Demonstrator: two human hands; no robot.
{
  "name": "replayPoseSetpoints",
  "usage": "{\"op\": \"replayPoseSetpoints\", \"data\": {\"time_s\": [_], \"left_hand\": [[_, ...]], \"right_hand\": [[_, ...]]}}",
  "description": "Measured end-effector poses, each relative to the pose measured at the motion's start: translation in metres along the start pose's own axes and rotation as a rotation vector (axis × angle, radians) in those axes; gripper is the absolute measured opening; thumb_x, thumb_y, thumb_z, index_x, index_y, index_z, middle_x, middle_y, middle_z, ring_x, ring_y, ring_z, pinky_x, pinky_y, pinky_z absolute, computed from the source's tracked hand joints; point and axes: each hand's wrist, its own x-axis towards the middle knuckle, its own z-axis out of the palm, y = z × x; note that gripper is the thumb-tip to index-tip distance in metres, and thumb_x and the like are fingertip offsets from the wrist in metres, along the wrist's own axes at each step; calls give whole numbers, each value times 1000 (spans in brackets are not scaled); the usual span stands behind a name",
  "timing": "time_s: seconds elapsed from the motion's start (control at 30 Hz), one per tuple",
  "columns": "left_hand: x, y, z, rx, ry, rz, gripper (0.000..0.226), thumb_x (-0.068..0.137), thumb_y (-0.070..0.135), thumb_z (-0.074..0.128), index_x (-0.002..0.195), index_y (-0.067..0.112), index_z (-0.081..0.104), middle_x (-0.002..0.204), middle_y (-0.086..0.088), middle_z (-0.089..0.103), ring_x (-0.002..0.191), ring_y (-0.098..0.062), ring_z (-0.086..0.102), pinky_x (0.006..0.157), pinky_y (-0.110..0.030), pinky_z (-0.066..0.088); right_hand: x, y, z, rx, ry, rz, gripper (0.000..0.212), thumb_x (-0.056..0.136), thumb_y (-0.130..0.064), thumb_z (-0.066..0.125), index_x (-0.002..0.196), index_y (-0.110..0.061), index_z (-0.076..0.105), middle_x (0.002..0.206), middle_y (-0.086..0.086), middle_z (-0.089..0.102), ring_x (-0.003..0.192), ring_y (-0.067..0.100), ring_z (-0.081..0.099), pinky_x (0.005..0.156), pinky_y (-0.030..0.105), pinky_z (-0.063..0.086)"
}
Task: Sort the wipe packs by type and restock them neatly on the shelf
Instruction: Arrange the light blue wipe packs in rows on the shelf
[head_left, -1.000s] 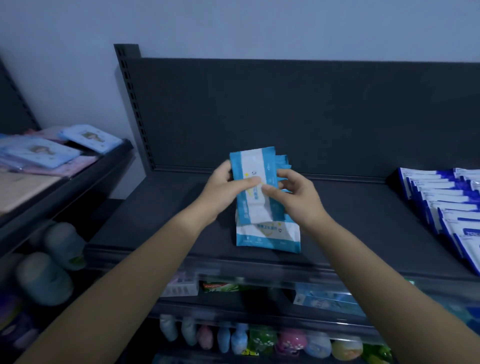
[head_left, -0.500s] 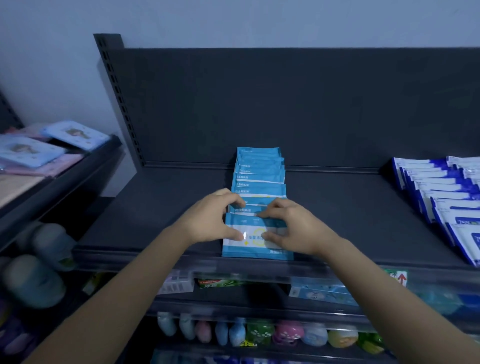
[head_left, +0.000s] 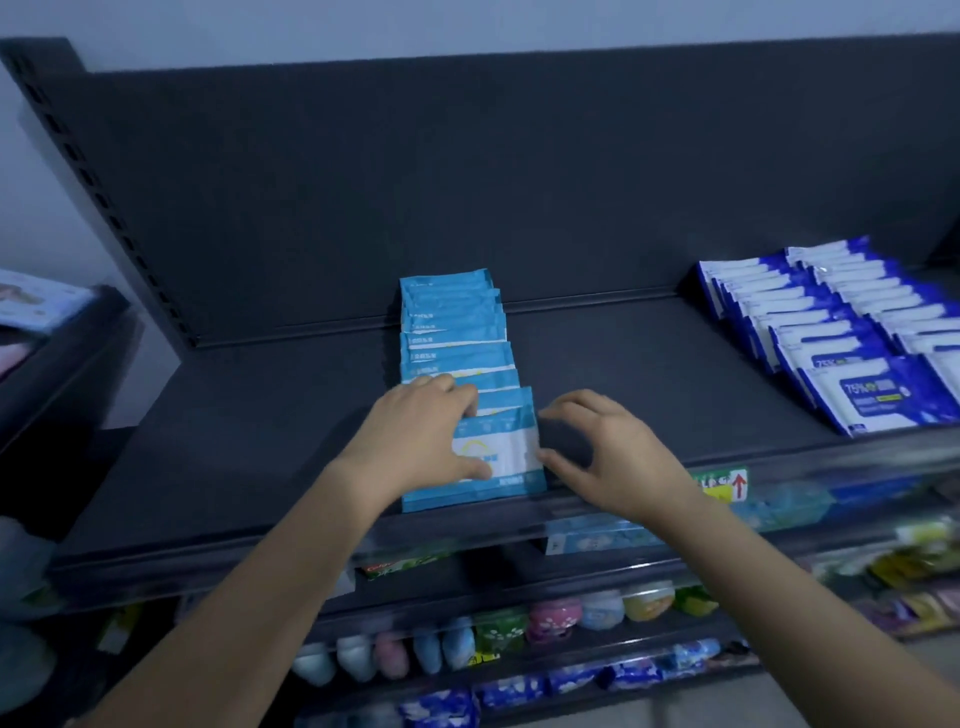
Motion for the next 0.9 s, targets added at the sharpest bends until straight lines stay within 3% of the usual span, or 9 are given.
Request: {"op": "replayPoseSetpoints", "data": {"time_s": [0.2, 0.27, 0.37, 0.43, 0.5, 0.57, 0.63, 0.77, 0.9], "left_hand": [[7, 5, -12, -368, -167, 30, 27, 78, 42, 75, 76, 29, 52, 73, 13, 38, 67, -6, 37, 61, -25, 32], [2, 9, -18, -637, 0, 24, 24, 80, 31, 76, 74, 26, 54, 77, 9, 50, 68, -11, 45, 63, -29, 38], [-11, 21, -30, -1173, 268, -85, 20, 82, 8, 73, 96, 18, 61, 92, 4, 68, 84, -11, 65, 69, -26, 51], [-20, 24, -30, -1267, 318, -140, 23, 79, 0, 73, 93, 14, 62, 88, 5, 71, 83, -11, 67, 67, -24, 52], [-29, 18, -26, -1200, 346, -190, 27, 74, 1, 78, 91, 15, 63, 89, 4, 72, 85, -12, 69, 70, -26, 54], [-36, 7, -19, -1075, 371, -256, 37, 69, 6, 83, 96, 17, 61, 94, 0, 70, 82, -14, 67, 74, -27, 54], [-39, 0, -12, -944, 354, -297, 40, 72, 12, 83, 102, 19, 58, 91, -2, 66, 74, -15, 61, 72, -28, 52], [-40, -5, 5, -681, 357, -305, 27, 81, 23, 76, 104, 23, 61, 96, 9, 59, 71, 0, 51, 69, -19, 44], [-43, -8, 21, -355, 243, -233, 35, 88, 32, 67, 121, 22, 61, 117, 9, 54, 104, -4, 50, 94, -27, 42]], "right_hand": [[-9, -10, 9, 176, 59, 105, 44, 84, -39, 70, 121, -17, 60, 112, -6, 61, 104, 12, 57, 85, 21, 42], [-6, -15, 6, 362, 129, 184, 43, 80, -39, 74, 117, -20, 61, 106, -11, 62, 94, 6, 58, 80, 17, 42], [5, -31, -4, 916, 85, 313, 32, 78, -25, 77, 106, -17, 64, 102, -5, 71, 90, 10, 67, 80, 26, 51], [13, -38, -8, 1145, 35, 295, 16, 82, -17, 72, 95, -11, 67, 94, 1, 72, 85, 13, 67, 76, 29, 53], [20, -38, -12, 1051, 5, 196, 2, 85, -16, 70, 86, -14, 69, 86, -4, 71, 78, 8, 65, 70, 23, 51], [29, -31, -12, 721, -86, 76, 6, 85, -23, 72, 88, -18, 70, 87, -10, 69, 79, 3, 62, 72, 20, 48], [41, -25, -7, 369, -198, 24, 26, 84, -31, 72, 107, -18, 69, 108, -7, 68, 101, 7, 60, 88, 24, 46], [57, -29, 4, 223, -313, -16, 43, 90, -35, 64, 128, -14, 58, 123, 1, 55, 115, 17, 51, 97, 27, 40], [54, -29, 12, 19, -351, -81, 53, 89, -44, 63, 134, -18, 54, 132, 0, 46, 127, 18, 38, 107, 32, 32]]}}
